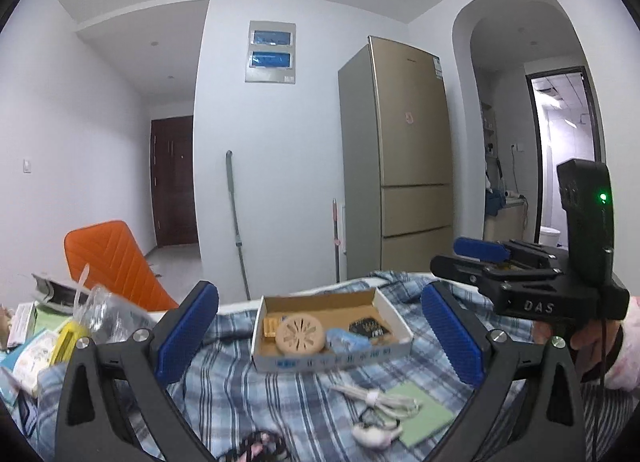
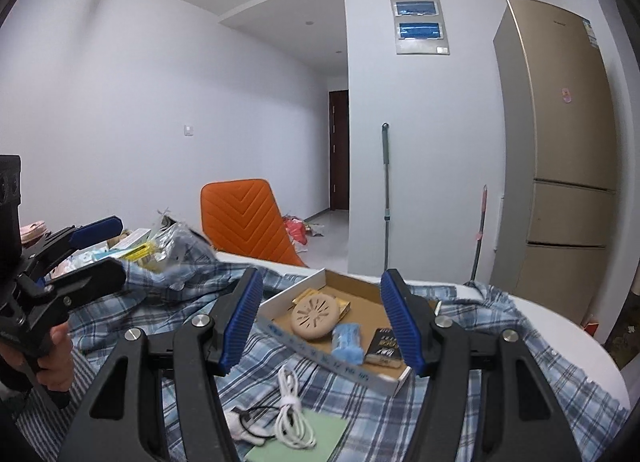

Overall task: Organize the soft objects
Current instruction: 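Lift both tools away from the box and lower the right tool to the white cable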

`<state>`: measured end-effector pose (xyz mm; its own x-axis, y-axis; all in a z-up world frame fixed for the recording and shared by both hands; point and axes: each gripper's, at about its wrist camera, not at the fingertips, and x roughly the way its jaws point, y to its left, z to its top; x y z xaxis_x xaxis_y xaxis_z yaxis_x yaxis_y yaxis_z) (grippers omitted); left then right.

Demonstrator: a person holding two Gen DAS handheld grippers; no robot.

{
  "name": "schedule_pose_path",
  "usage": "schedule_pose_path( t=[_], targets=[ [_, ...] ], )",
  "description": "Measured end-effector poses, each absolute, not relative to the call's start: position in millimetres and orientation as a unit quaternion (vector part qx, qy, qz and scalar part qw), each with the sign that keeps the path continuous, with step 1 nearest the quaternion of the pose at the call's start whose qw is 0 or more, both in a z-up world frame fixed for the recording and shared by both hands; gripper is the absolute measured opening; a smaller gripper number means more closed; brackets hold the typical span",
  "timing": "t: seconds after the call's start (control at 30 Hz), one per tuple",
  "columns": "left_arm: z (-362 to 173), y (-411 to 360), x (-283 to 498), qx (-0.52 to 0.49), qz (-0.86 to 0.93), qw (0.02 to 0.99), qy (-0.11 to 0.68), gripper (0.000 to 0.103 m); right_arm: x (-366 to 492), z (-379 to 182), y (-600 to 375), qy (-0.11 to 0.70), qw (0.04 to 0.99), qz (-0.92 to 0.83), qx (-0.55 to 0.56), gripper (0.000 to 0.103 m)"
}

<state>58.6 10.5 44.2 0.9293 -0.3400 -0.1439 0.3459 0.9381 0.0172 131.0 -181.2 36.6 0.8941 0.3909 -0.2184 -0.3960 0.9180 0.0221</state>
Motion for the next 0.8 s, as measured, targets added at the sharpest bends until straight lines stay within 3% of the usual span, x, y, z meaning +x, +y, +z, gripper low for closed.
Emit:
schedule_pose_path(
  t=[0.6,0.8],
  targets=[
    [-8.0,28.4,77.2,0.028,-0.120,0.983,0.134,0.103,158.1,-16.1,-178.3,0.204,0.958,0.202,-0.004,0.061],
    [-7.7,28.7,81.4,0.031,-0.095,0.984,0.145,0.103,176.9,-20.6,-164.5,0.286,0.933,0.218,-0.028,0.080]
  ],
)
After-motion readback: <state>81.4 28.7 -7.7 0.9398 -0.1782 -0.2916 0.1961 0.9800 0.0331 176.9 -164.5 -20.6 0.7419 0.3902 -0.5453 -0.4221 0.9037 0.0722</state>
